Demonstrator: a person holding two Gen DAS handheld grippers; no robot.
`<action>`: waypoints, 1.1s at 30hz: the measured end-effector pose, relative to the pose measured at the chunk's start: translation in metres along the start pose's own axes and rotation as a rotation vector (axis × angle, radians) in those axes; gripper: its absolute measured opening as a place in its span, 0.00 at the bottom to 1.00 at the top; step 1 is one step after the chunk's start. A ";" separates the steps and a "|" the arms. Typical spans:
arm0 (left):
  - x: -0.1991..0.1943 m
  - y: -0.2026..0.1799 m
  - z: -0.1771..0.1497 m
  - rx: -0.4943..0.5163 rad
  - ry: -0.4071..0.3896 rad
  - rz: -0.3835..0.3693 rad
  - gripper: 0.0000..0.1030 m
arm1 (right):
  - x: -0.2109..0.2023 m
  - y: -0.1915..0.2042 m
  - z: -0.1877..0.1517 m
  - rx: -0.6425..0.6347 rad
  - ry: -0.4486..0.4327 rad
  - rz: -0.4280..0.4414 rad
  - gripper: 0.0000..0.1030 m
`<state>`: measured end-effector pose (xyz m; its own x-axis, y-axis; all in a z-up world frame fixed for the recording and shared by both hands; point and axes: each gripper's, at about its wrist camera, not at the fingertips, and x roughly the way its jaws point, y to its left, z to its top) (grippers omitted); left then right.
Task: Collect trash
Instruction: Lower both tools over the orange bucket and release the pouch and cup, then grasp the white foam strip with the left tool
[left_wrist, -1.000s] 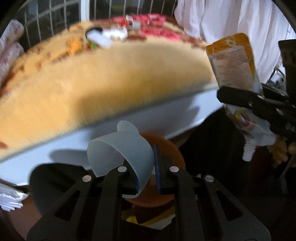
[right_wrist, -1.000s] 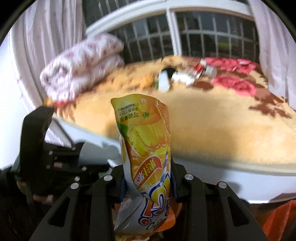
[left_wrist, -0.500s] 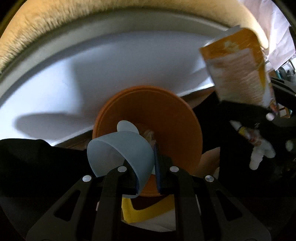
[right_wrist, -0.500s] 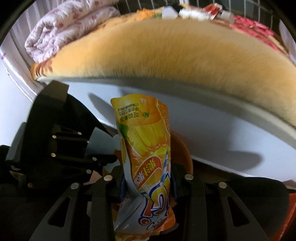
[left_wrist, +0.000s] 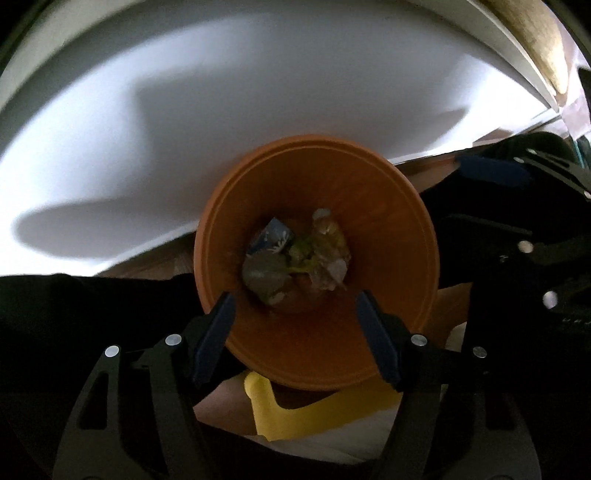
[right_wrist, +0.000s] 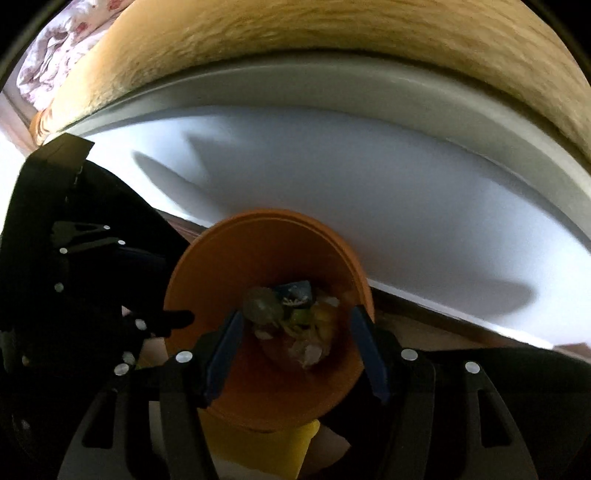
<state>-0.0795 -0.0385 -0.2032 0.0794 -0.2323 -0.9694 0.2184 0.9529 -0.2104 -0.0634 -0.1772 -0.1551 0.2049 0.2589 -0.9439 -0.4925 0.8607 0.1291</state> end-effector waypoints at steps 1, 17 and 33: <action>0.000 0.002 -0.001 -0.009 0.006 -0.011 0.65 | -0.003 -0.007 -0.006 0.003 -0.001 -0.001 0.58; -0.189 -0.010 0.033 0.105 -0.439 -0.037 0.79 | -0.070 0.007 -0.009 -0.162 -0.098 0.010 0.68; -0.211 0.056 0.246 -0.330 -0.476 0.042 0.79 | -0.113 0.003 0.015 -0.100 -0.308 0.108 0.68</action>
<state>0.1547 0.0157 0.0207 0.5269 -0.1826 -0.8301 -0.1029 0.9557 -0.2756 -0.0751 -0.1972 -0.0434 0.3854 0.4797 -0.7883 -0.6024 0.7779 0.1788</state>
